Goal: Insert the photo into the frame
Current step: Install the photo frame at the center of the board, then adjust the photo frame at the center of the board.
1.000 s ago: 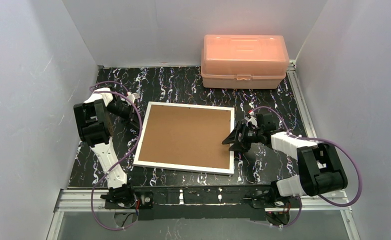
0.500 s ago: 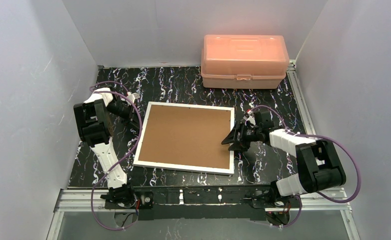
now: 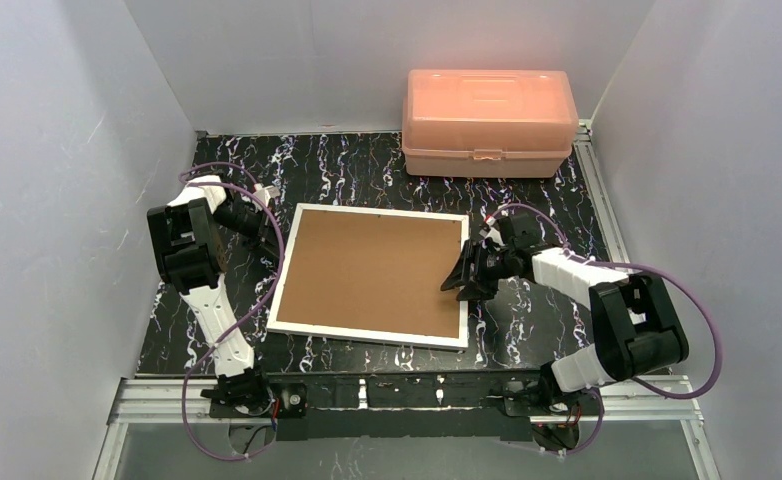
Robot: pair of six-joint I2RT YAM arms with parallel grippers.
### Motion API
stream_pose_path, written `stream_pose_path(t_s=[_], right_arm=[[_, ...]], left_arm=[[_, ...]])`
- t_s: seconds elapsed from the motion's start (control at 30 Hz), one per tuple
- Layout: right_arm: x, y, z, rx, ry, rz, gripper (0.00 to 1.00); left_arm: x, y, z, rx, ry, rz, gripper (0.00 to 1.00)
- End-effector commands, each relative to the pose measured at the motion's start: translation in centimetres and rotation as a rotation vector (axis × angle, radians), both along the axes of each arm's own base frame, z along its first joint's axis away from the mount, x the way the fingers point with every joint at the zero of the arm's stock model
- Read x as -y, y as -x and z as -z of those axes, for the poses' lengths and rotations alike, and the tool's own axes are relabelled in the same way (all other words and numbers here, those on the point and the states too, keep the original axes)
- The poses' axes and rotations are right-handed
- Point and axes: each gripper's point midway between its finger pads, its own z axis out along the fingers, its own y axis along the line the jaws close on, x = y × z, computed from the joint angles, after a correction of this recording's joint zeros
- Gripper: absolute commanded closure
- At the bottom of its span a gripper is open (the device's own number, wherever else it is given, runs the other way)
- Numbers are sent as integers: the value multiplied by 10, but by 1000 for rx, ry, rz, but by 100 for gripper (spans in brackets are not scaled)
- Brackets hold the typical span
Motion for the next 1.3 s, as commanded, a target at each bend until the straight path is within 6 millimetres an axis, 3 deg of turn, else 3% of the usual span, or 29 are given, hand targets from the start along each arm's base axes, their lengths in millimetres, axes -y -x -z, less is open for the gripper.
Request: stream_pose_path(t_s=[0.0, 0.27, 0.4, 0.5, 0.57, 0.63, 0.73, 0.87, 1.0, 1.07, 1.27], right_arm=[[6, -8, 24, 31, 109, -7, 36], [6, -6, 30, 17, 127, -21, 36], [-1, -10, 21, 30, 79, -30, 34], [-12, -27, -6, 76, 10, -33, 29], [-15, -50, -39, 169, -18, -13, 23], [-12, -68, -65, 239, -23, 9, 18], [2, -79, -80, 288, 9, 46, 11], [25, -83, -68, 324, 103, 118, 7], [42, -83, -38, 317, 200, 160, 3], [42, -83, -27, 303, 204, 168, 2], [21, -99, -22, 307, 129, 172, 2]], left_arm=[[11, 5, 3, -16, 32, 23, 100], [11, 5, 3, -18, 37, 19, 100], [11, 5, 2, -19, 37, 20, 100], [10, 5, -1, -23, 37, 19, 100], [7, 3, -7, -22, 46, 11, 100], [2, 1, -14, -15, 50, 8, 100], [-6, -1, -28, 11, 51, 17, 100], [-22, 1, -42, 41, 39, 48, 98], [-41, 18, -23, 57, -71, 140, 98], [-42, 30, -12, 46, -82, 171, 98], [-38, 61, 11, 44, -86, 257, 98]])
